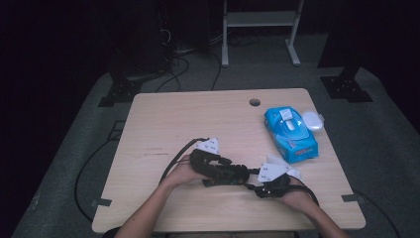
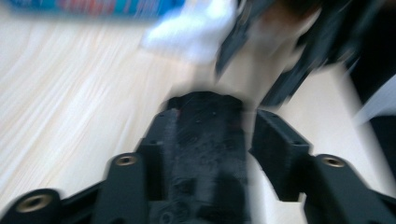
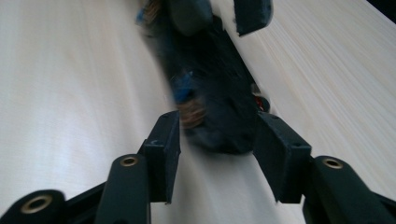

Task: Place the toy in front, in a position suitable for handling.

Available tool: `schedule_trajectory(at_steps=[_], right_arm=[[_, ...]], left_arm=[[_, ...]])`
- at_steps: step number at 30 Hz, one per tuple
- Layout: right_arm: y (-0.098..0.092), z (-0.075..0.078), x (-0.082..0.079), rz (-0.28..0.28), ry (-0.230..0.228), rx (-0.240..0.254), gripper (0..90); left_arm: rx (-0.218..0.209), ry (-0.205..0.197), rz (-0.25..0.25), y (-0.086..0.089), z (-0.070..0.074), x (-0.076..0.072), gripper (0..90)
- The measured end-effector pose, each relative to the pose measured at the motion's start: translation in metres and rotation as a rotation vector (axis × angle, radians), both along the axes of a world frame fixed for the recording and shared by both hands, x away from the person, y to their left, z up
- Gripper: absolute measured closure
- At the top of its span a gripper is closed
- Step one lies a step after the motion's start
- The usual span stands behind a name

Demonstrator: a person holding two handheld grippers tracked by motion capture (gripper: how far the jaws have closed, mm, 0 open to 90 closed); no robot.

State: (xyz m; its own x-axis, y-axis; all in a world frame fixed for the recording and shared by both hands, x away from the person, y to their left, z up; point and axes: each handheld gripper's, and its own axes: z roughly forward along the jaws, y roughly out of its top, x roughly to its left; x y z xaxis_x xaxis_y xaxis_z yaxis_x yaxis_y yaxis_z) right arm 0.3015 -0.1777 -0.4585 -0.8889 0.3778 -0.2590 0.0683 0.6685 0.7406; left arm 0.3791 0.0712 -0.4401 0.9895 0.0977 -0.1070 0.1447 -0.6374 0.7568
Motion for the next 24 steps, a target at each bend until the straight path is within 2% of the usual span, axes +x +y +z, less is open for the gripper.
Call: schedule_trajectory(at_steps=[1,2,3,5,6,7,8,9,10,11,12,13,14,17,18,19,20,21,24], right_arm=[[0.003,-0.003,0.003,-0.001,0.005,-0.026,47.4],[0.003,-0.003,0.003,-0.001,0.005,-0.026,47.4],[0.005,-0.006,0.007,0.013,0.001,-0.032,48.1],[0.007,-0.007,0.009,0.013,-0.003,-0.045,45.8],[0.007,-0.006,0.010,0.014,0.004,-0.037,45.5],[0.006,-0.005,0.011,0.004,0.014,-0.029,45.2],[0.005,-0.004,0.011,0.001,0.016,-0.024,45.1],[0.003,-0.004,0.010,-0.012,0.028,-0.011,44.2],[0.000,-0.004,0.010,-0.019,0.034,-0.004,43.9],[-0.002,-0.004,0.010,-0.025,0.041,0.004,43.8],[-0.002,-0.004,0.010,-0.025,0.041,0.004,43.8],[-0.007,-0.004,0.009,-0.039,0.052,0.016,43.7],[-0.007,-0.004,0.009,-0.039,0.052,0.016,43.7],[-0.012,-0.002,0.009,-0.060,0.071,0.049,43.3],[-0.012,-0.002,0.009,-0.060,0.071,0.049,43.3],[-0.012,-0.002,0.009,-0.062,0.074,0.056,43.3],[-0.013,-0.002,0.009,-0.062,0.073,0.057,43.3],[-0.012,-0.002,0.009,-0.061,0.073,0.060,43.2],[-0.011,-0.004,0.011,-0.066,0.087,0.061,43.3]], left_arm=[[0.016,0.007,0.007,-0.002,-0.003,0.000,49.9],[0.016,0.007,0.007,-0.002,-0.003,0.000,50.0],[0.023,-0.017,0.007,-0.005,-0.006,-0.002,48.6],[0.056,-0.086,0.002,-0.007,-0.006,-0.007,38.2],[0.056,-0.086,0.002,-0.007,-0.006,-0.007,31.5],[0.078,-0.161,-0.004,-0.007,-0.006,-0.016,29.0],[0.078,-0.161,-0.004,-0.007,-0.006,-0.016,26.6],[0.119,-0.246,0.007,-0.005,-0.006,-0.023,23.9],[0.143,-0.292,0.012,-0.004,-0.007,-0.028,21.7],[0.161,-0.319,0.005,-0.002,-0.009,-0.031,20.8],[0.161,-0.319,0.005,-0.002,-0.009,-0.031,20.2],[0.210,-0.385,0.012,0.000,-0.013,-0.036,19.4],[0.210,-0.385,0.012,0.000,-0.013,-0.036,18.9],[0.248,-0.423,0.024,-0.001,-0.019,-0.039,17.5],[0.248,-0.423,0.024,-0.001,-0.019,-0.039,18.5],[0.270,-0.444,0.029,-0.002,-0.021,-0.039,24.2],[0.273,-0.445,0.025,-0.002,-0.021,-0.038,24.9],[0.266,-0.419,0.021,-0.002,-0.021,-0.036,25.5],[0.259,-0.397,0.031,-0.001,-0.020,-0.035,26.0]])
